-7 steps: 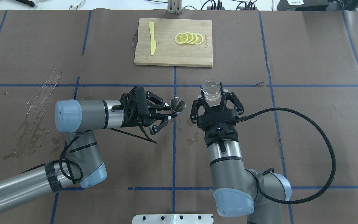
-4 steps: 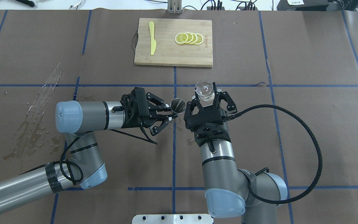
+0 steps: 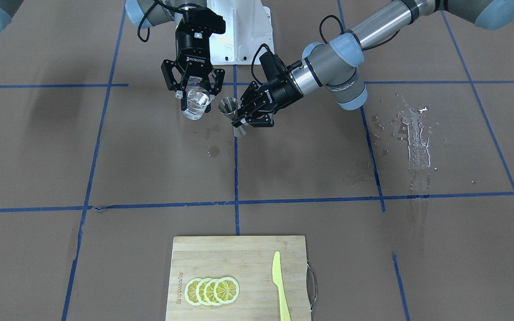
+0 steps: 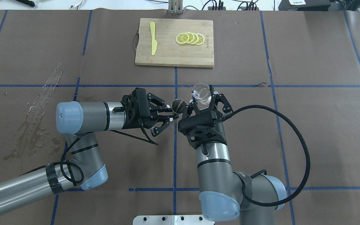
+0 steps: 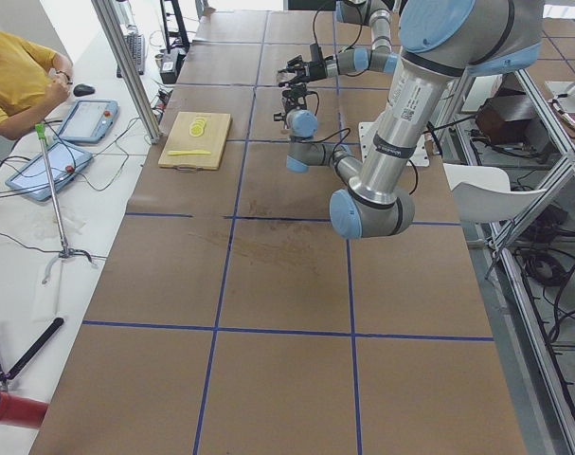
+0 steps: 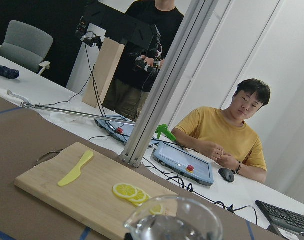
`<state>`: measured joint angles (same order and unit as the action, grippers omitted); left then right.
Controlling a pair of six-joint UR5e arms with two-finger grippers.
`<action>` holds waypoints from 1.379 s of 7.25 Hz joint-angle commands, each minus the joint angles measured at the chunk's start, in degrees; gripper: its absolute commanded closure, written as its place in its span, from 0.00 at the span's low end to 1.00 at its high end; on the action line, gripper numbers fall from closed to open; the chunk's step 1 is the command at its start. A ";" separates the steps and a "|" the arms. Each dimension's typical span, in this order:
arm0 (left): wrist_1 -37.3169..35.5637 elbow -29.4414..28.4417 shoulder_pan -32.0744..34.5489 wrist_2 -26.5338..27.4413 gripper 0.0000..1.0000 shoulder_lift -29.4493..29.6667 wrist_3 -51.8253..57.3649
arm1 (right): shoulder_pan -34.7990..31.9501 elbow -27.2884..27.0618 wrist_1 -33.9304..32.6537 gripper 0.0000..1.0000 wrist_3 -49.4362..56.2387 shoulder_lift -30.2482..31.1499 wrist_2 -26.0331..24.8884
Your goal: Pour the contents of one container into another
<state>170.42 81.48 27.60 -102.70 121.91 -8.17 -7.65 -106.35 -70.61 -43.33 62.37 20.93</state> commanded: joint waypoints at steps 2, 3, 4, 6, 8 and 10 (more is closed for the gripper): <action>0.00 0.00 0.00 0.04 1.00 0.00 0.00 | 1.14 -0.79 -6.54 1.00 0.43 -1.38 0.08; 0.00 0.00 0.00 -0.05 1.00 0.00 0.00 | 1.32 -0.87 -8.91 1.00 0.52 -2.07 0.08; 0.00 0.09 0.00 -0.05 1.00 0.00 0.00 | 1.41 -0.96 -10.24 1.00 0.61 -2.17 0.08; 0.00 0.09 0.00 0.04 1.00 0.00 0.00 | 1.41 -1.05 -12.53 1.00 1.22 -2.43 -0.01; 0.00 0.09 0.00 -0.05 1.00 0.00 0.00 | 1.41 -0.96 -13.41 1.00 2.45 -2.43 -0.10; 0.00 0.09 0.00 -0.05 1.00 0.00 0.00 | 1.41 -1.05 -13.86 1.00 3.60 -2.43 -0.27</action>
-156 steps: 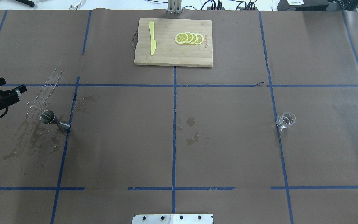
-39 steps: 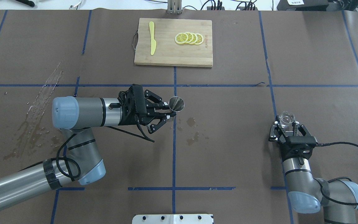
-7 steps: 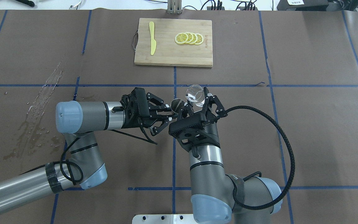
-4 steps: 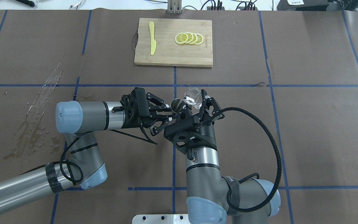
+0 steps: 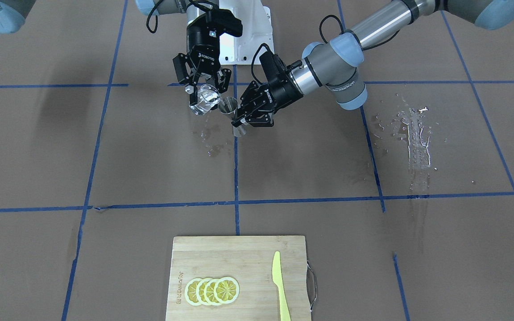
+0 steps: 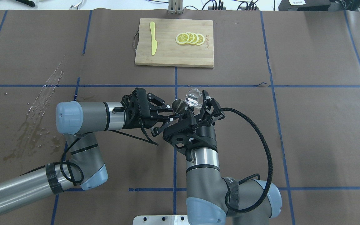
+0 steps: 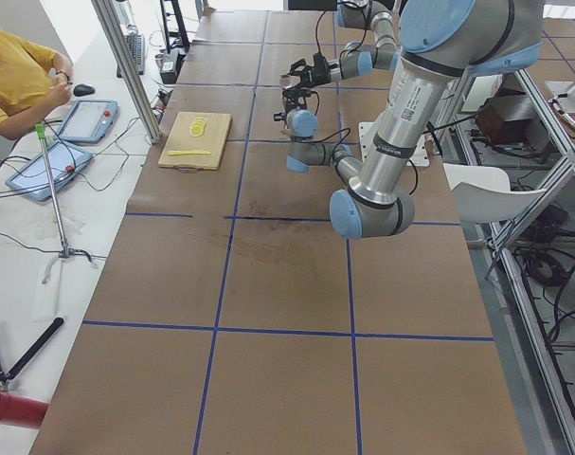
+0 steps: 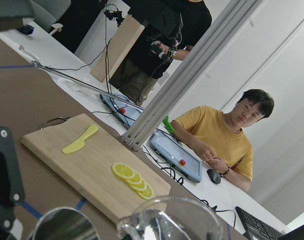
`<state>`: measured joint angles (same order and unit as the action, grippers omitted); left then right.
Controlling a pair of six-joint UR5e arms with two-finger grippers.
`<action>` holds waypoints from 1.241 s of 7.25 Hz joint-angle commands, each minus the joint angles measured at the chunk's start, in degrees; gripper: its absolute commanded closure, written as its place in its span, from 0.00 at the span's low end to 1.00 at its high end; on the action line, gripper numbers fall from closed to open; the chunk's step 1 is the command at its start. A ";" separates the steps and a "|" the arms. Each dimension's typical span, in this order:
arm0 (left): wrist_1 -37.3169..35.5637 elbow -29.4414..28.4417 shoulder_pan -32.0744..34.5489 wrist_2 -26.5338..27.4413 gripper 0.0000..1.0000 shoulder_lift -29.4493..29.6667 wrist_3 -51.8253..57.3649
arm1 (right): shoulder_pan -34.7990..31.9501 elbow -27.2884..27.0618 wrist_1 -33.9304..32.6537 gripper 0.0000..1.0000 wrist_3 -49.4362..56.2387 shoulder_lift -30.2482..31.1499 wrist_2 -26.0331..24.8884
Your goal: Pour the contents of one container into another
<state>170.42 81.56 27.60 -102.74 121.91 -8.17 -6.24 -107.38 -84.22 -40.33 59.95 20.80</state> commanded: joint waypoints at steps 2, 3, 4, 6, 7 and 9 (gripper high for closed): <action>0.00 -0.09 -0.09 0.08 1.00 0.00 0.00 | 0.09 -0.11 -1.03 1.00 5.67 -0.09 -0.67; 0.00 -0.09 0.00 0.09 1.00 0.00 0.00 | 0.09 -0.11 -1.39 1.00 6.83 -0.09 -1.19; 0.00 -0.09 -0.09 0.09 1.00 0.00 0.00 | 0.09 -0.11 -3.39 1.00 9.45 -0.18 -1.81; -0.09 -0.09 -0.09 0.09 1.00 0.00 0.00 | 0.09 -0.03 -3.85 1.00 10.88 -1.15 -2.61; 0.00 0.00 -0.09 0.00 1.00 0.00 0.00 | 0.09 0.06 -3.94 1.00 12.28 -1.24 -2.69; 0.00 -0.09 -0.09 0.09 1.00 0.00 0.00 | 0.17 0.15 -3.94 1.00 13.52 -1.15 -3.05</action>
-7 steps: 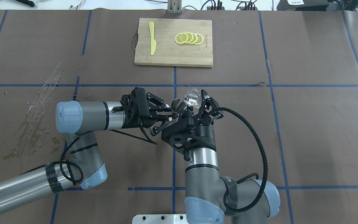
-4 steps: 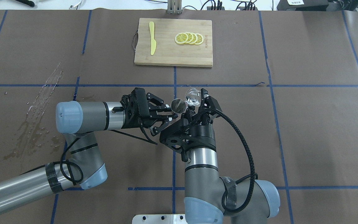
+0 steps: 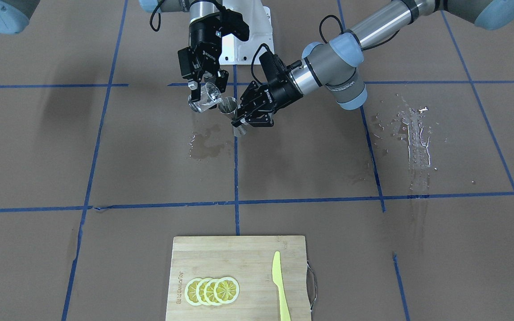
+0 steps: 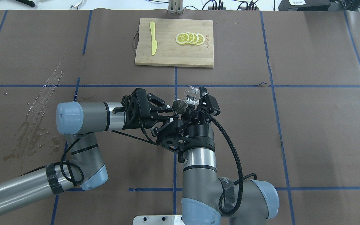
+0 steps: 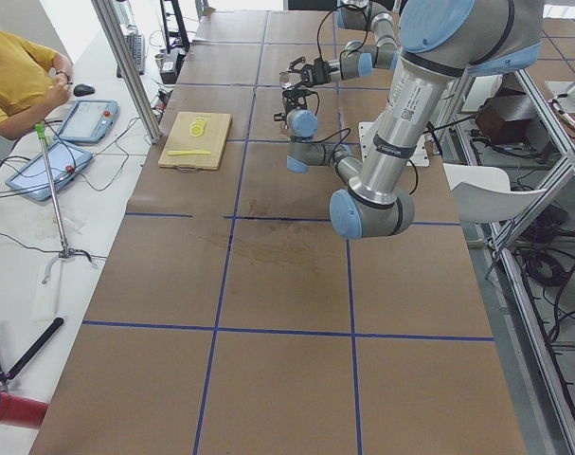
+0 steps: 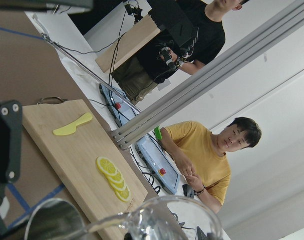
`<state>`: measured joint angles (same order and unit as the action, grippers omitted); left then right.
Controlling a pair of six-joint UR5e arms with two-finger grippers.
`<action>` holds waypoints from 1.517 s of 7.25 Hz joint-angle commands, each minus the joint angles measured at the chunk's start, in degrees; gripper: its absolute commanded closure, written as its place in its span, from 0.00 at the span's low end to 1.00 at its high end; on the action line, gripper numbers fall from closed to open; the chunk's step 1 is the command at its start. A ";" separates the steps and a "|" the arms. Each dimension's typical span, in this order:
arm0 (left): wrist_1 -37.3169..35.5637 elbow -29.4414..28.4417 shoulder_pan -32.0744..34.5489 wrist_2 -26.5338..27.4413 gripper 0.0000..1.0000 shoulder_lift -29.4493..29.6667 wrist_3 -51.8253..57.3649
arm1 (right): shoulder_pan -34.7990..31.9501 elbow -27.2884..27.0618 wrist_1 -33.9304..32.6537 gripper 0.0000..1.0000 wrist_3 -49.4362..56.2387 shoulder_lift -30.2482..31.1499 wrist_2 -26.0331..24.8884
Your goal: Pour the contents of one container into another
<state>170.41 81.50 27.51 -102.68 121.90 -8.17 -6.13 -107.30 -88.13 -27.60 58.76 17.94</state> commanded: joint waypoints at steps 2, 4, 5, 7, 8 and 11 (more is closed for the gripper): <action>0.01 -0.02 0.00 0.02 1.00 0.00 0.00 | -0.03 -0.01 -0.81 1.00 3.95 -0.23 -0.62; 0.01 0.07 0.00 0.02 1.00 0.00 0.00 | -0.03 -0.10 -1.96 1.00 5.96 -0.40 -0.71; 0.01 0.07 0.00 0.02 1.00 0.00 0.00 | -0.03 -0.10 -1.96 1.00 7.03 -0.49 -0.80; 0.01 0.07 0.00 0.02 1.00 0.00 0.00 | -0.03 -0.19 -2.31 1.00 10.09 -0.67 -0.88; 0.01 0.07 0.00 0.02 1.00 0.00 0.00 | -0.03 -0.10 -2.49 1.00 10.29 -0.84 -0.88; 0.01 0.07 0.00 0.02 1.00 0.00 0.00 | -0.11 -0.10 -2.75 1.00 13.37 -0.93 -0.88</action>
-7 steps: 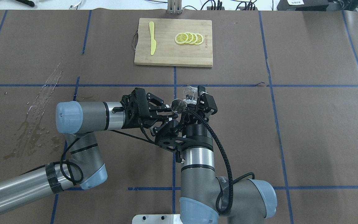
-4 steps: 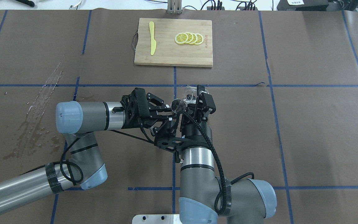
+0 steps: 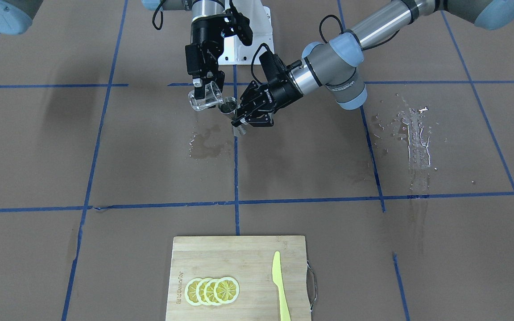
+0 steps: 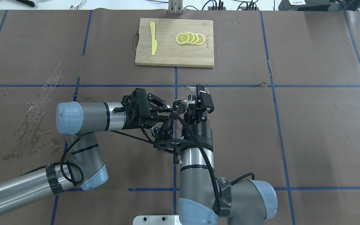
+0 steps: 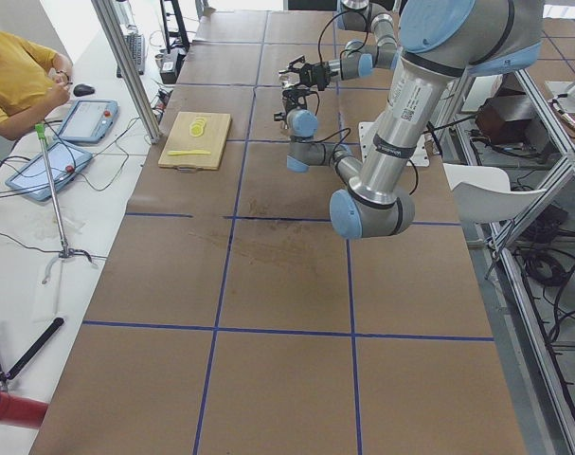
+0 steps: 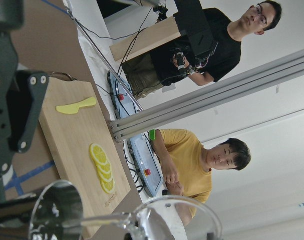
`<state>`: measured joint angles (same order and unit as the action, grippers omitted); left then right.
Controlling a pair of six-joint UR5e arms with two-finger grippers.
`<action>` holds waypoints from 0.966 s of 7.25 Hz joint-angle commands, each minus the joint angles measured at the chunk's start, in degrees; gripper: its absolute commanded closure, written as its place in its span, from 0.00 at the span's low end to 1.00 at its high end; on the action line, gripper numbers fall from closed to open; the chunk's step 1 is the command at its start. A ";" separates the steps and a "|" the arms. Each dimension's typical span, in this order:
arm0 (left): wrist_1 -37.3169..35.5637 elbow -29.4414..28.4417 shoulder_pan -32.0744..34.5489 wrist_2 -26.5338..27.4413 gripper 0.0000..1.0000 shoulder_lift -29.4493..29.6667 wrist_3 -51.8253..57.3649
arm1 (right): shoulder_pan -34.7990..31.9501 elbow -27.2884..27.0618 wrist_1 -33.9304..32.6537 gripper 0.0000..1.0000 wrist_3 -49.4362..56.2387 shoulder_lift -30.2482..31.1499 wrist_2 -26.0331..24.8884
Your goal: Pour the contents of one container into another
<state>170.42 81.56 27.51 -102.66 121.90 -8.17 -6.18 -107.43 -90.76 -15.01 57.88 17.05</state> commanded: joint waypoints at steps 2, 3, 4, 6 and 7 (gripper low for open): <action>0.00 0.00 0.00 0.00 1.00 0.00 0.00 | 0.38 -3.20 0.49 1.00 -0.10 -0.31 0.52; 0.00 0.00 0.00 0.00 1.00 0.00 0.00 | 0.73 -4.79 0.67 1.00 -4.20 -0.23 0.96; 0.00 0.00 0.00 0.00 1.00 0.00 0.00 | 0.65 -4.98 0.67 1.00 -15.81 -0.14 4.62; 0.00 0.00 0.00 0.00 1.00 0.00 0.00 | 0.65 -6.64 1.02 1.00 -21.82 0.39 6.94; 0.00 0.00 0.00 0.00 1.00 0.00 0.00 | 0.56 -7.26 1.02 1.00 -22.25 0.48 7.03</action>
<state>170.42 81.59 27.51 -102.66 121.90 -8.17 -5.56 -113.81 -89.79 -35.54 58.18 23.53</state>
